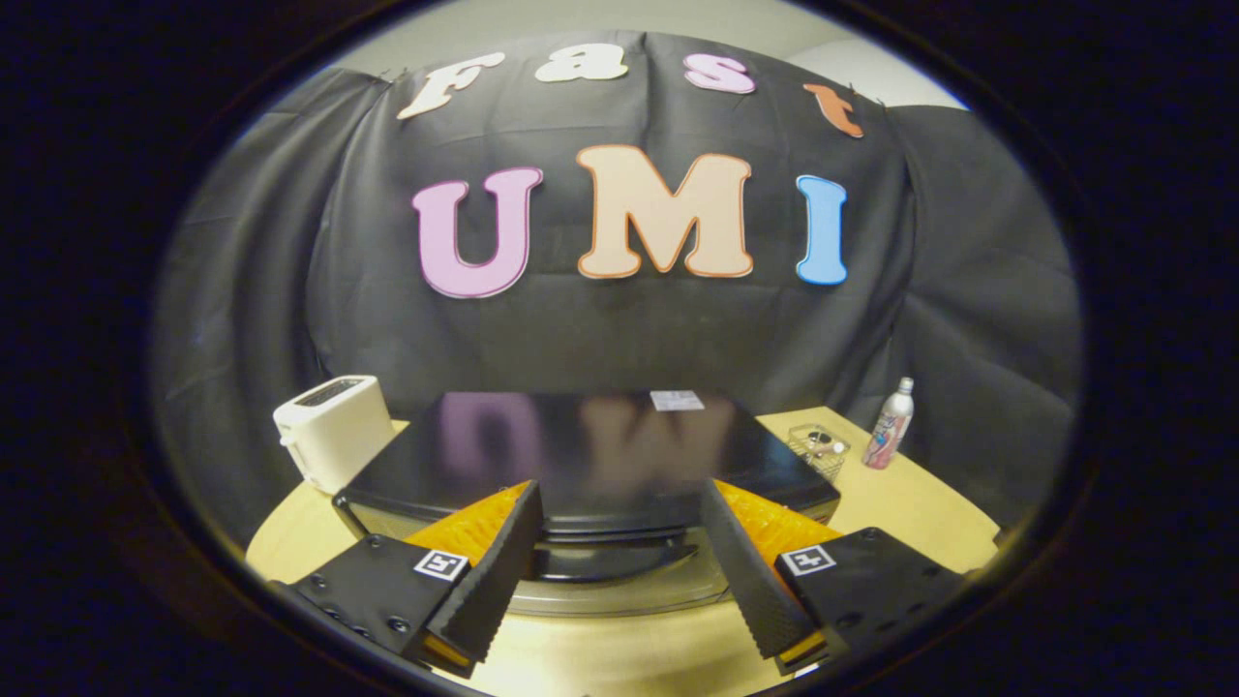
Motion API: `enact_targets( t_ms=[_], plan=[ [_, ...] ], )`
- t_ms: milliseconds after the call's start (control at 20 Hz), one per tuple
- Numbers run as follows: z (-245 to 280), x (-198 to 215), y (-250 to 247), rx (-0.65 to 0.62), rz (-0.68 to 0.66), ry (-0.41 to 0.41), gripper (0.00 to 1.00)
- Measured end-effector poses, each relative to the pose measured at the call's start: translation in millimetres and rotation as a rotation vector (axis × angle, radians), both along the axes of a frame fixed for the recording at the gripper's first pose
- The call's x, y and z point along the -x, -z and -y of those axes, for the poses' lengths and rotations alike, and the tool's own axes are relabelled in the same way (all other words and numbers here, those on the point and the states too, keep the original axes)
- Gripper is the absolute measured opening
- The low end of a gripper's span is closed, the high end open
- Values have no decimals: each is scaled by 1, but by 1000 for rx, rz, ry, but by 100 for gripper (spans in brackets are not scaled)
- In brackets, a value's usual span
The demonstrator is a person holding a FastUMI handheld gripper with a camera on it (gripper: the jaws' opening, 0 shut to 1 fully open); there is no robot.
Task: Open the toaster oven, put the food inside, and close the toaster oven door.
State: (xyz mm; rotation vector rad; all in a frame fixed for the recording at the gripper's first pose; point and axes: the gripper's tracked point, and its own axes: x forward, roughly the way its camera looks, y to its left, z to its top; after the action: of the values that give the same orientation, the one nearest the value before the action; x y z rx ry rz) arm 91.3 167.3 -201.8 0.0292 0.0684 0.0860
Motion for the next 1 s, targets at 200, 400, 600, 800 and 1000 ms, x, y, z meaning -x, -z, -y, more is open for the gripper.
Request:
enact_targets(
  t_ms=[200, 400, 600, 800, 1000],
  plan=[
    [1, -3, 4, -63, 25, -18, 100],
    [2, -1, 6, -29, 47, -8, 100],
    [4, 3, 9, -57, 41, -15, 100],
    [8, 23, 14, -38, 41, -26, 100],
    [12, 41, 22, -38, 2, -16, 100]
  ],
)
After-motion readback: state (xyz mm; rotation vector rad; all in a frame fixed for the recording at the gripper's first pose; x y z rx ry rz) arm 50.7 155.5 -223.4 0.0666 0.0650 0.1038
